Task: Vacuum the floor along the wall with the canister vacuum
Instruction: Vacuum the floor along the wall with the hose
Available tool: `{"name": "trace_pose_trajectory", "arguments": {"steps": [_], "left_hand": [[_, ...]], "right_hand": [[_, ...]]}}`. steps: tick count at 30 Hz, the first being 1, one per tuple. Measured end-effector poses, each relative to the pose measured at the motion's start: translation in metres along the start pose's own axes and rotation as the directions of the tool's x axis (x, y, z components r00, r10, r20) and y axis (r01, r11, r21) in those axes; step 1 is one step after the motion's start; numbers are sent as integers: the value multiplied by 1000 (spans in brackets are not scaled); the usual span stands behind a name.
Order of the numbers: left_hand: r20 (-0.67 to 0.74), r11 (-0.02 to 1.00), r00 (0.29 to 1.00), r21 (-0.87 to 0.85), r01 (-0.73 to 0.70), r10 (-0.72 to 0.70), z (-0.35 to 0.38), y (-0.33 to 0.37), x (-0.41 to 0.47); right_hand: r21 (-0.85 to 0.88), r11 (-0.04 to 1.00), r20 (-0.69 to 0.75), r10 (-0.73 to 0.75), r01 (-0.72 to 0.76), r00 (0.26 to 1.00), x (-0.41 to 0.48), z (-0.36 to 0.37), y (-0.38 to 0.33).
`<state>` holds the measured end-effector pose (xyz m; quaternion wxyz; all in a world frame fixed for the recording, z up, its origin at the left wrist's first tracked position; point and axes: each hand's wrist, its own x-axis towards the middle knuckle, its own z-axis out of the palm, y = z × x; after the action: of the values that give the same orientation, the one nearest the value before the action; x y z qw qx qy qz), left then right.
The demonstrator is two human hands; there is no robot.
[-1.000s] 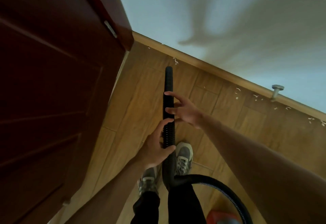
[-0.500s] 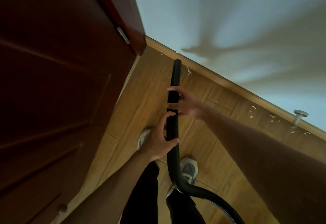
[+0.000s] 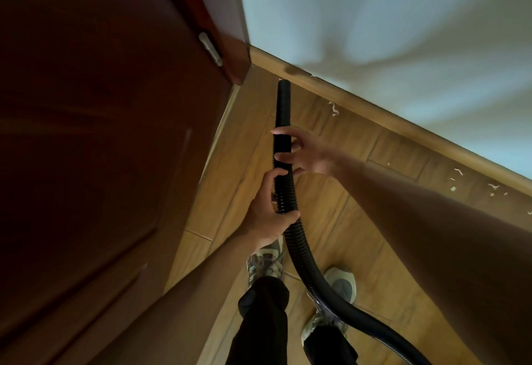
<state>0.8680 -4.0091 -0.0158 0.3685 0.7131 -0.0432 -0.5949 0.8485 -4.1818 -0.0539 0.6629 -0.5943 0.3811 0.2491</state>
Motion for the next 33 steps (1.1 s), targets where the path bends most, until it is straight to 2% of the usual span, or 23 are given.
{"name": "trace_pose_trajectory", "arguments": {"steps": [7,17,25,33], "left_hand": [[11,999,999,-10,44,-44,-10,-5,22],[22,994,998,-95,61,-60,-6,8,47],[65,998,996,-13,69,-68,7,14,39],[190,992,974,65,111,-122,21,18,26]], "right_hand": [[93,996,-46,-15,20,999,27,7,12],[115,993,-133,18,-3,991,51,1,12],[218,975,-169,85,-47,982,28,-7,28],[373,924,-208,175,-88,962,-9,-15,57]]}}
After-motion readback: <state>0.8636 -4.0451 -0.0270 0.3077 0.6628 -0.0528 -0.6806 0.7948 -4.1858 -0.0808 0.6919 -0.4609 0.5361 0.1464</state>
